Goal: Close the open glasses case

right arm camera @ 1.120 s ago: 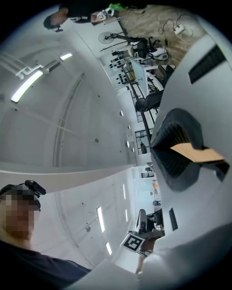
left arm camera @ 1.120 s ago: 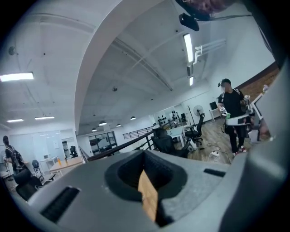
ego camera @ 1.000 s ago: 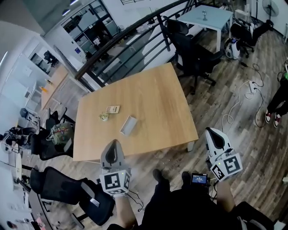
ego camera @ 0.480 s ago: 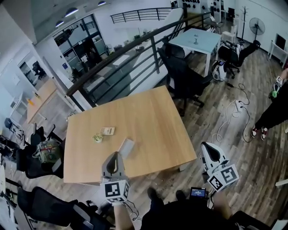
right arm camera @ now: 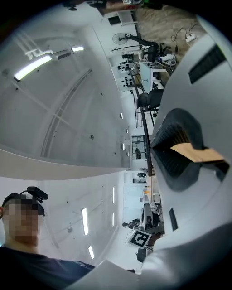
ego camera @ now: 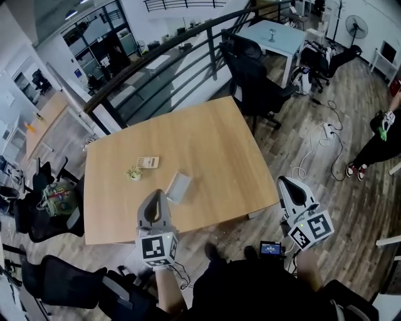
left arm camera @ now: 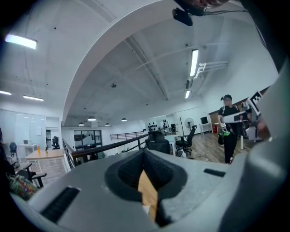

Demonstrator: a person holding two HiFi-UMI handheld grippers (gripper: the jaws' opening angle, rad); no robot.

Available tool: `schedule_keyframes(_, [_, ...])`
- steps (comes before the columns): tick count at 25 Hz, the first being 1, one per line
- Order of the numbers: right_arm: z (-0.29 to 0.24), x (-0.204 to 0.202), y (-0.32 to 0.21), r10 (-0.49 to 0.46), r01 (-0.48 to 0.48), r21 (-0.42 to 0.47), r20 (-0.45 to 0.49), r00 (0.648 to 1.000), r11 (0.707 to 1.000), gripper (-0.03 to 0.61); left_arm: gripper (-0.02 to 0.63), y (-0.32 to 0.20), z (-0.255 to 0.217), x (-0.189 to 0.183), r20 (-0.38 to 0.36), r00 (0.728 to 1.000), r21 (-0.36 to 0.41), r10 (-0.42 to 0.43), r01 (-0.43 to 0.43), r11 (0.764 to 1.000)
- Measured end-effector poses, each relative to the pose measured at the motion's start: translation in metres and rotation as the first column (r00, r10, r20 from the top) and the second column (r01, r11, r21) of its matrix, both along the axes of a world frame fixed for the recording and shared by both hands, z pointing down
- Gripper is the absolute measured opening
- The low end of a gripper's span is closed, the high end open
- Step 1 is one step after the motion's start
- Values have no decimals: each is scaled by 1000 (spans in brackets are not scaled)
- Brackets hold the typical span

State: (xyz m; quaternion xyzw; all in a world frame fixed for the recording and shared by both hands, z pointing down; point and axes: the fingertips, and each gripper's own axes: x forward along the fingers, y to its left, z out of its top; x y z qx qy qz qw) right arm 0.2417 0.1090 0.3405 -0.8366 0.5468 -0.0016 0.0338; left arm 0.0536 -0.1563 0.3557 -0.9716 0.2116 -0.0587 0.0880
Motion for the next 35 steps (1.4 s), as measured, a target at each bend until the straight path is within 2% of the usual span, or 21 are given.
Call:
schedule_keyframes(6, [-2, -24, -60, -51, 50, -42, -18, 999, 998, 14, 0, -44, 13, -34, -5, 1000, -44, -31, 31, 999])
schedule_keyframes(12, [-1, -68, -131, -123, 119, -107, -34, 992, 987, 14, 0, -81, 35, -72, -11, 999, -109, -44, 43, 993])
schedule_keyframes(20, [-3, -124, -210, -268, 251, -187, -70, 961, 950, 14, 0, -116, 42, -124, -38, 992, -156, -118, 111, 982])
schedule_keyframes(24, [-4, -142, -249, -371, 348, -201, -89, 924, 915, 14, 0, -131, 49, -150, -40, 976, -182, -213, 203, 962])
schedule_keyframes(27, [-4, -147, -267, -447, 423, -202, -96, 889, 883, 14, 0, -135, 47, -155, -40, 960, -179, -276, 264, 948])
schedule_keyframes(31, [-6, -132, -286, -523, 504, -171, -91, 847, 846, 14, 0, -137, 38, -147, -22, 936, -143, -352, 346, 927])
schedule_keyframes(35, [-13, -101, -302, -583, 572, -121, -94, 807, 812, 14, 0, -133, 30, -139, -20, 894, -124, -448, 442, 888])
